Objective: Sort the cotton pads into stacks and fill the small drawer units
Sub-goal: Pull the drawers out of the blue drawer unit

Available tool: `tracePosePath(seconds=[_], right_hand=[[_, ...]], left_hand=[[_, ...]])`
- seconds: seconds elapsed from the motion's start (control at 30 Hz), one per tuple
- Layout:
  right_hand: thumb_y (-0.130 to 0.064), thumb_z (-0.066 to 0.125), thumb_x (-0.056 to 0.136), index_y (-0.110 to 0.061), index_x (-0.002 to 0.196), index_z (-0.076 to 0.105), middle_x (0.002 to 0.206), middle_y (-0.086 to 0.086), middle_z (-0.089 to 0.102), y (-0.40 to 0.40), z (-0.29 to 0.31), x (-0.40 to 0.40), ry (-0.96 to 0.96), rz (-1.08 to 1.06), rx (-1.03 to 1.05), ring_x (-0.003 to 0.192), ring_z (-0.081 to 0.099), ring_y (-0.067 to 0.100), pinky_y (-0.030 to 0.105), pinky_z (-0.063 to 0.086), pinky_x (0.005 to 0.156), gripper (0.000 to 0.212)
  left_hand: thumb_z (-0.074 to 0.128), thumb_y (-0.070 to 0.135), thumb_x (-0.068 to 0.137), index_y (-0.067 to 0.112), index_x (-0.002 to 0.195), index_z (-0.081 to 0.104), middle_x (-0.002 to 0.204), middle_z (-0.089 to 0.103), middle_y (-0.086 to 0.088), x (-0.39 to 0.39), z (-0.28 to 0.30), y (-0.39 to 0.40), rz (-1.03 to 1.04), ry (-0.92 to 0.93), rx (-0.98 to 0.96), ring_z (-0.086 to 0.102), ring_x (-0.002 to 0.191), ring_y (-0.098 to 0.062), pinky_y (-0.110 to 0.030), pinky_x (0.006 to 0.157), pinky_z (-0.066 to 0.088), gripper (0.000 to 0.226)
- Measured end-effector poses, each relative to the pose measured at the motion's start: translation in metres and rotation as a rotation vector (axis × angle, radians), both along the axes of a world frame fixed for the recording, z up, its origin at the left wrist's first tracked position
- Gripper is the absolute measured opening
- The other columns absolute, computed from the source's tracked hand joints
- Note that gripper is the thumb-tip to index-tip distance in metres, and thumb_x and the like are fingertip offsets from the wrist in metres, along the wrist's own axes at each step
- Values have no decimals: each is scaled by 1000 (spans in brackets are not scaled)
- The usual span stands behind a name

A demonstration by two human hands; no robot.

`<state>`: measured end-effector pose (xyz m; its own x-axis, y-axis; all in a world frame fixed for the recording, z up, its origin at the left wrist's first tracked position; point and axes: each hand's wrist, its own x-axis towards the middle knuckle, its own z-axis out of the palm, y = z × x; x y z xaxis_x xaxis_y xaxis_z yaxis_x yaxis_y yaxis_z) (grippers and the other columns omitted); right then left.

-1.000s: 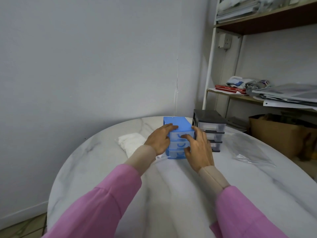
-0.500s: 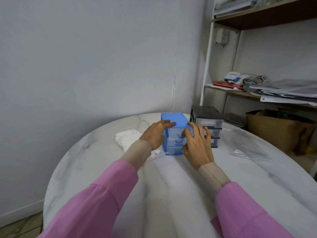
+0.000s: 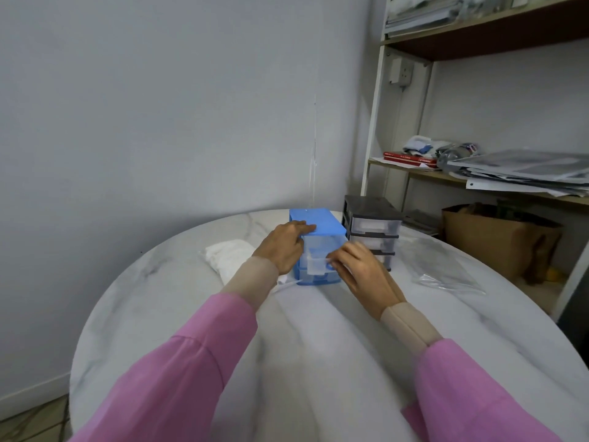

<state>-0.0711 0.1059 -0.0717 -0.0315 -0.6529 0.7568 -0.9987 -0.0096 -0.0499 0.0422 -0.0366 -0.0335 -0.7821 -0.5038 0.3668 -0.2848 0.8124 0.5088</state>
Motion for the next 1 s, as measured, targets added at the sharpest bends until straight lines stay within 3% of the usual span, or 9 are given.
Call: tracePosePath(seconds=[0.17,0.4,0.5,0.63,0.73,0.8,0.87,0.93,1.0], right_hand=[[-25,36,98,-6,86,62,83,5,59,25,-3,10,69,12,-79,78,44,14,23,34,68,34],[-16,42,94,-8,87,60,83,4,57,66,-13,-1,143,-12,-60,75,46,17,25,37,66,21],[-19,41,94,-10,87,61,83,2,58,84,-19,-14,129,-80,-26,74,46,15,24,37,66,24],[-31,29,100,-13,86,64,81,-1,60,107,-32,-32,106,-176,54,69,53,14,22,43,62,42],[-21,45,91,-13,83,66,77,-1,62,122,-36,-39,75,-266,83,65,59,16,25,51,57,24],[-12,57,82,-15,81,65,78,-3,62,129,-37,-42,33,-295,115,66,59,16,23,50,58,8],[-4,64,76,-17,82,63,80,-5,61,133,-37,-45,-29,-299,190,69,59,16,22,48,59,14],[-1,66,73,-17,85,64,85,-5,63,135,-37,-45,-76,-300,263,73,60,17,24,51,62,21],[-2,61,73,-17,91,65,92,-4,63,135,-36,-42,-123,-298,291,81,59,16,22,50,70,23]], left_hand=[[34,0,95,16,138,44,150,34,-6,-3,-4,3,20,23,-24,31,138,-20,-23,111,21,47],[34,-7,91,14,139,42,151,30,-7,-6,-9,9,37,83,-9,28,140,-21,-28,115,17,53],[34,-6,91,15,144,31,156,18,-6,-8,-13,17,74,36,-77,12,144,-19,-40,118,4,57],[36,-3,92,16,149,10,158,0,-3,-13,-19,31,126,37,-201,1,145,-16,-39,116,-3,66],[38,0,92,15,149,9,158,-3,-5,-18,-22,37,109,39,-269,-2,145,-17,-34,115,-5,66],[40,2,92,13,148,15,158,1,-6,-21,-23,41,94,57,-323,1,145,-18,-33,116,-2,62],[45,0,89,10,143,32,153,21,-10,-22,-25,47,89,134,-349,19,141,-24,-32,113,18,56],[47,-3,85,8,129,48,138,42,-8,-22,-30,53,86,164,-370,39,125,-27,-31,95,34,46],[46,-1,84,9,125,50,131,48,-4,-22,-35,56,87,128,-354,43,118,-24,-29,88,36,43]])
